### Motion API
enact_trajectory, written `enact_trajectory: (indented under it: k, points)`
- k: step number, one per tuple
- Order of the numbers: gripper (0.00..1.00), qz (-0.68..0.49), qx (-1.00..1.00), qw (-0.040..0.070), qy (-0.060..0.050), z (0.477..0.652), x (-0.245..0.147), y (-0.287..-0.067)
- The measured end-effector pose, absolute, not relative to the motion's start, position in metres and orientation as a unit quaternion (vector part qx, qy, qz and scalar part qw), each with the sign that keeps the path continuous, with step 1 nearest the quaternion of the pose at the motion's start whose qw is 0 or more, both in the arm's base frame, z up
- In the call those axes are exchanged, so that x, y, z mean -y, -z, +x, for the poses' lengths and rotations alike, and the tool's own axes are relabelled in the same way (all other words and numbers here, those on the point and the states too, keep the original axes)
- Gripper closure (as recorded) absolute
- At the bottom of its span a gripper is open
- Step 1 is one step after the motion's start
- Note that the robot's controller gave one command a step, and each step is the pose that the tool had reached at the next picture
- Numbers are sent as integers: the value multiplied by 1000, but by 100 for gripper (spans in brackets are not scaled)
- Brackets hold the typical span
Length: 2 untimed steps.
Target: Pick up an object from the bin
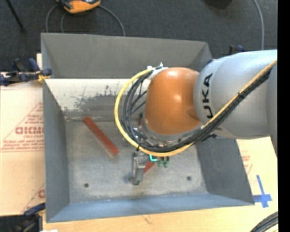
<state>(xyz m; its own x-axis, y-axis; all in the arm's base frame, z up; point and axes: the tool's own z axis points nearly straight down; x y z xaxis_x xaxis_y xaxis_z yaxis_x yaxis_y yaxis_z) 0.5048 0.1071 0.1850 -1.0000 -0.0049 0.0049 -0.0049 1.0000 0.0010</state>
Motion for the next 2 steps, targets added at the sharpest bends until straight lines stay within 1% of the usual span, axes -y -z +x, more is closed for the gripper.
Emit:
enact_trajectory:
  k: [1,2]
  points:
    - [0,0,1000,-1,1,507,-107,-189]
    - [0,82,997,-6,1,524,-84,-153]
